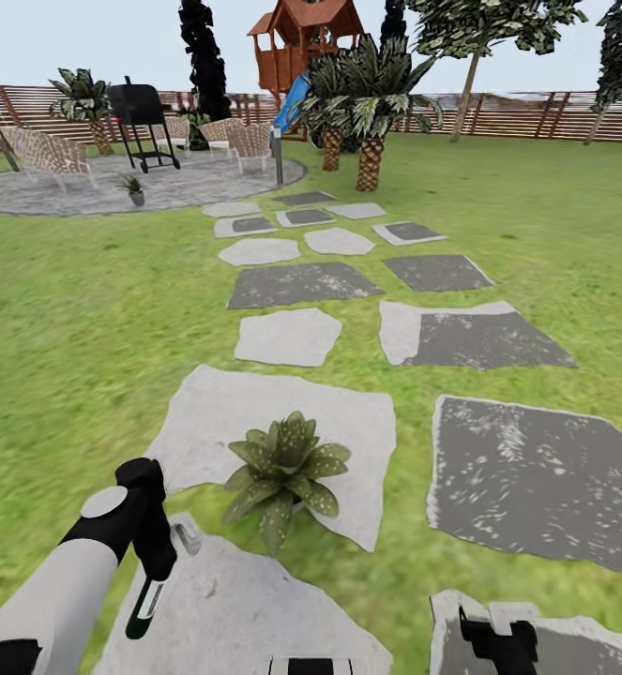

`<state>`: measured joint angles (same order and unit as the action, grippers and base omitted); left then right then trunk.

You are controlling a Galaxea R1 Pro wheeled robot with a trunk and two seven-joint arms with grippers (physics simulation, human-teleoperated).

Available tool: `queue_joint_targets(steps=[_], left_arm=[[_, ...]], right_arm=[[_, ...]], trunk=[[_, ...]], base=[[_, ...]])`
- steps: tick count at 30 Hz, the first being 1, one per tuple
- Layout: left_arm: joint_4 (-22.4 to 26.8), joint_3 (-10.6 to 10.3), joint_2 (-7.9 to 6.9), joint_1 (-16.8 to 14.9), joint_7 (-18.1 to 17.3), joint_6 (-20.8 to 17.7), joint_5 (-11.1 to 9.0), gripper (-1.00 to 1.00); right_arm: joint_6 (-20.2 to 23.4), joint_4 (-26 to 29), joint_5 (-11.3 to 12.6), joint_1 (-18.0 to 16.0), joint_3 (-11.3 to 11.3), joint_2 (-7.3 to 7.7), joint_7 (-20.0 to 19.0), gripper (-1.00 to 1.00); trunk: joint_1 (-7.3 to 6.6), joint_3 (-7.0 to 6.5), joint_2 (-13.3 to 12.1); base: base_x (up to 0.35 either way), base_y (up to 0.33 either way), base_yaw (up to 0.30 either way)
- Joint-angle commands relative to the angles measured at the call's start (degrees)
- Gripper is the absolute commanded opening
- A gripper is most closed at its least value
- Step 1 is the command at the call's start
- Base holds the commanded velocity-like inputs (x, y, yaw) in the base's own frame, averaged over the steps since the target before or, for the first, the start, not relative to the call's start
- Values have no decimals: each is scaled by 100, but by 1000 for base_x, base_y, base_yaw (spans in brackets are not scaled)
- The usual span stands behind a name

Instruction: Pick up the pesticide atomizer in the garden and spray insectifuge to fully cover both potted plants in the garden.

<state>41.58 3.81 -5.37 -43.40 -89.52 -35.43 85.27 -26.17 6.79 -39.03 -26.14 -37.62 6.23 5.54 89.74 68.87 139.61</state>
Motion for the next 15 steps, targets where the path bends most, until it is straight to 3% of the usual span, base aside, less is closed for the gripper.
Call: queue_joint_targets(steps=[1, 6, 8, 9, 10, 12, 13, 15], left_arm=[[6, 15, 4, -2, -48, -61, 42, -100], [8, 15, 9, 3, -48, -61, 24, -100], [-1, 16, 10, 9, -48, -61, -110, -100], [-46, 21, 10, 15, 46, -53, -415, -100], [-76, 26, 10, 98, 439, -32, -853, -100], [-87, 20, 11, 257, 923, 181, -1517, -100], [-91, 16, 16, 371, 1243, 675, -1959, -100], [-105, 19, 18, 462, 1459, 1204, -2230, -100]], right_arm=[[-20, -11, -61, -5, -27, 1, 34, 100], [-20, -14, -65, -5, -27, 4, 28, 100], [-14, -18, -69, -5, -25, 16, 20, 100], [-6, -11, -69, -5, -16, 6, 10, 100], [-8, 6, -101, -5, 12, 9, -6, 100], [-7, 152, -313, -5, 247, 22, -29, 100], [9, 592, -514, -5, 483, 7, -311, 100], [22, 1137, -595, -5, 593, -16, -1374, 100]], trunk=[[-5, 4, 2], [-5, 4, 2], [-5, 4, 2], [-5, 4, 2], [-5, 4, 2], [-5, 4, 2], [-5, 4, 2], [-5, 4, 2]], base=[[-337, 84, 0], [-337, 85, 0], [-338, 86, 0], [-338, 86, 0], [-338, 86, 0], [-338, 86, 0], [-338, 86, 0], [-338, 86, 0]])
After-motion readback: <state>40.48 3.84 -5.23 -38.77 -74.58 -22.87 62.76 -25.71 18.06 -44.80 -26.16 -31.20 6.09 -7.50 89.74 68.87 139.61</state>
